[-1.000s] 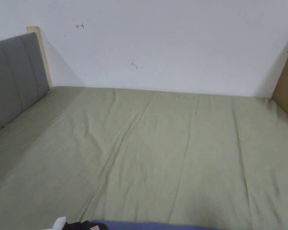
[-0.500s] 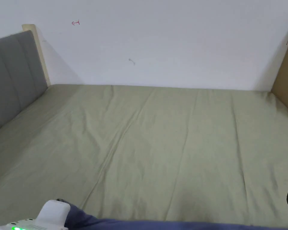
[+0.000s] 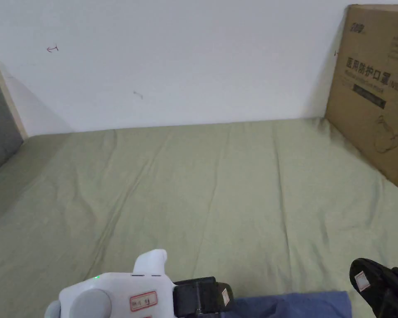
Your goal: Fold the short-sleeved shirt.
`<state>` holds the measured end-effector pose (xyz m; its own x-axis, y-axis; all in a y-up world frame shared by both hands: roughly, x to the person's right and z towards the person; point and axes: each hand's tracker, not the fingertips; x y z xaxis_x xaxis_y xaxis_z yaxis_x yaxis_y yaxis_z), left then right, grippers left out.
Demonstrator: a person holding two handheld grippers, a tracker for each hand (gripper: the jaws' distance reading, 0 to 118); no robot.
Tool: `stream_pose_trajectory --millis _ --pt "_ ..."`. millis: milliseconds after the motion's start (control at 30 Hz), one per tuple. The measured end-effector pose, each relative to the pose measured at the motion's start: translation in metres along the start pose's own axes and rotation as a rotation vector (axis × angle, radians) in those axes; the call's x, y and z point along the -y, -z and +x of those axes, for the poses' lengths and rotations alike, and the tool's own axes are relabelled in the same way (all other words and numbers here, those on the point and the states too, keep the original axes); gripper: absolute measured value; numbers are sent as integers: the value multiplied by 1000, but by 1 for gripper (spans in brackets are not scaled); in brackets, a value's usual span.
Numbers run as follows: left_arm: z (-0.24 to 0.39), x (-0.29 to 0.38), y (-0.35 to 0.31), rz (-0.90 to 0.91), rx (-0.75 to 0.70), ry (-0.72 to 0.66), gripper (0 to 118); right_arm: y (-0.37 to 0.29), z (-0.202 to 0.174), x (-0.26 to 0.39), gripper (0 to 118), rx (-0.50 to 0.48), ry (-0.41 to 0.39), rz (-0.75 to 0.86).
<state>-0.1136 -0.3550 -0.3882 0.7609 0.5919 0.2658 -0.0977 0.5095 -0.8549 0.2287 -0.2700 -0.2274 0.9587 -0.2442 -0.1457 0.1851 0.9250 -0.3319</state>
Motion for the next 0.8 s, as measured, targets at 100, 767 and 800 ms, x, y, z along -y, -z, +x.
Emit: stream_pose_trajectory --millis 100,767,800 --pt "-18 2 -14 7 -137 39 109 0 8 4 1 10 0 -8" --pt "-16 40 33 -83 281 -1 1 13 9 11 1 -4 51 -72" --pt "-23 36 19 -45 273 -3 3 13 8 11 1 -4 49 -76"
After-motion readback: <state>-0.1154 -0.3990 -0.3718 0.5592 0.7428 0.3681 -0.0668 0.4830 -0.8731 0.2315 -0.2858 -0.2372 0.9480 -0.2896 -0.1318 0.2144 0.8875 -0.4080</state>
